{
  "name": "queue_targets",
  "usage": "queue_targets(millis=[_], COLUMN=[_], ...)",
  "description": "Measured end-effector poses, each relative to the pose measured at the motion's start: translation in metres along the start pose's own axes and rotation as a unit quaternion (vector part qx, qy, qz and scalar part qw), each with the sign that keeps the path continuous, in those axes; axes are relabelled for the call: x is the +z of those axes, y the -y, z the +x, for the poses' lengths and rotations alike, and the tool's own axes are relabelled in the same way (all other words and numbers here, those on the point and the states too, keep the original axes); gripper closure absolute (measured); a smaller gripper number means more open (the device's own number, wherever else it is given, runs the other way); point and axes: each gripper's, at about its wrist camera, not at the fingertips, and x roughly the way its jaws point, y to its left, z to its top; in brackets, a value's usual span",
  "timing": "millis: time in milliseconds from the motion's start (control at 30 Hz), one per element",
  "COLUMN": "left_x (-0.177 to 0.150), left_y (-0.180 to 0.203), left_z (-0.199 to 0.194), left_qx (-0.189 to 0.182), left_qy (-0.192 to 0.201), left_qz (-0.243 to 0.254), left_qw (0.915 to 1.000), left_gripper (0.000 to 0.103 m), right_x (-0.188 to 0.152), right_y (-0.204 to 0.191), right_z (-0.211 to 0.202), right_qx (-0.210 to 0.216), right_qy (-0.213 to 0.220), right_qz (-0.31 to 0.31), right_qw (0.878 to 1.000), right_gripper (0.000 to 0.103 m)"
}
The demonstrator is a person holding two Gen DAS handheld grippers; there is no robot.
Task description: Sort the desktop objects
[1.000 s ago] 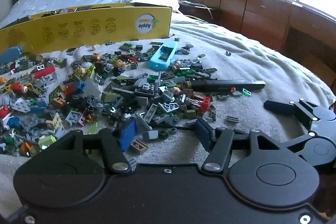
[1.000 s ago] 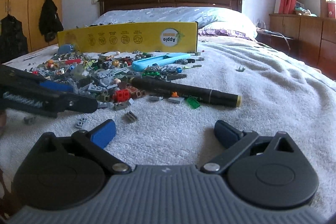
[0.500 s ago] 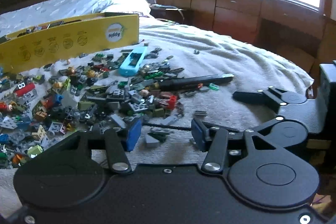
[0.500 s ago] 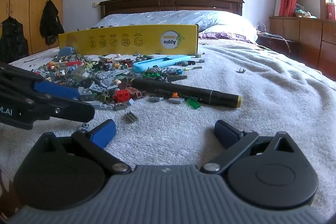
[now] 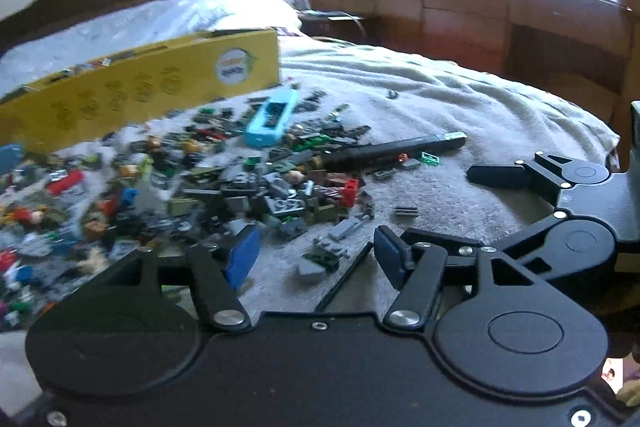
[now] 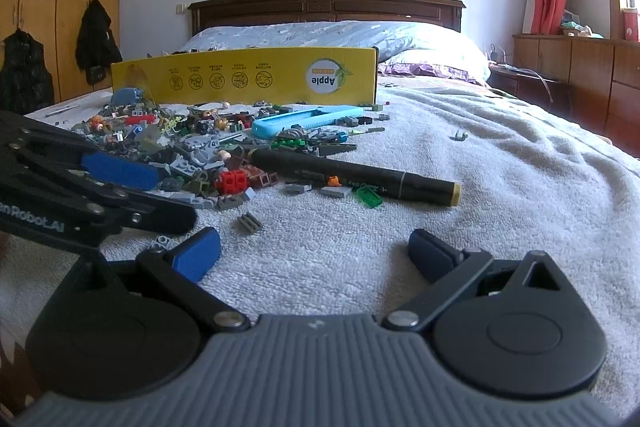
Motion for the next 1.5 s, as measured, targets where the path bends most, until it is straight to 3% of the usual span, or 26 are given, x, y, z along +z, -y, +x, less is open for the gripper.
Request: queue_targets(millis=[200, 333, 433, 467, 600, 700, 767, 833, 933, 1033, 1200, 1333, 1500], left_x=[-0.008, -0.015, -0.018, -0.018, -0.016, -0.014, -0.011, -0.007, -0.001, 0.002, 0.000, -0.001, -0.003], left_y=[0.003, 0.007, 0.014, 0.012, 0.004, 0.006, 0.011, 0.019, 0.029, 0.030, 0.037, 0.040, 0.030], left_z=[-0.035, -0.037, -0.031, -0.029, -0.025, -0.029, -0.031, -0.029, -0.022, -0.010, 0.000, 0.002, -0.006], left_qx=[0.028, 0.000, 0.033, 0.044, 0.092, 0.095, 0.083, 0.083, 0.103, 0.100, 0.123, 0.142, 0.126], left_qy=[-0.008, -0.022, -0.025, -0.025, -0.021, -0.030, -0.029, -0.017, -0.011, -0.032, -0.028, -0.029, -0.033], left_qz=[-0.065, -0.119, -0.101, -0.102, -0.105, -0.116, -0.132, -0.132, -0.130, -0.152, -0.161, -0.151, -0.167], left_qw=[0.9974, 0.9927, 0.9940, 0.9936, 0.9900, 0.9883, 0.9874, 0.9876, 0.9861, 0.9828, 0.9788, 0.9779, 0.9773], left_gripper=[0.046, 0.066, 0.084, 0.085, 0.085, 0.079, 0.049, 0.043, 0.043, 0.042, 0.043, 0.064, 0.063], right_x=[0.001, 0.005, 0.007, 0.006, 0.002, -0.003, -0.005, -0.006, -0.007, -0.010, -0.012, -0.011, -0.012], right_y=[0.000, 0.005, 0.013, 0.015, 0.018, 0.015, 0.013, 0.014, 0.020, 0.032, 0.031, 0.030, 0.025], right_z=[-0.002, -0.008, -0.017, -0.020, -0.027, -0.028, -0.028, -0.028, -0.029, -0.033, -0.038, -0.041, -0.041], right_qx=[0.001, 0.012, 0.024, 0.028, 0.036, 0.036, 0.033, 0.035, 0.027, 0.049, 0.042, 0.040, 0.035], right_qy=[0.004, 0.010, 0.021, 0.022, 0.027, 0.033, 0.037, 0.041, 0.044, 0.054, 0.057, 0.056, 0.055], right_qz=[0.001, 0.017, 0.042, 0.049, 0.061, 0.065, 0.063, 0.064, 0.081, 0.113, 0.104, 0.098, 0.086], right_qw=[1.000, 1.000, 0.999, 0.998, 0.997, 0.997, 0.997, 0.997, 0.995, 0.991, 0.992, 0.993, 0.994], right_gripper=[0.000, 0.000, 0.000, 0.000, 0.000, 0.000, 0.000, 0.000, 0.000, 0.000, 0.000, 0.000, 0.000])
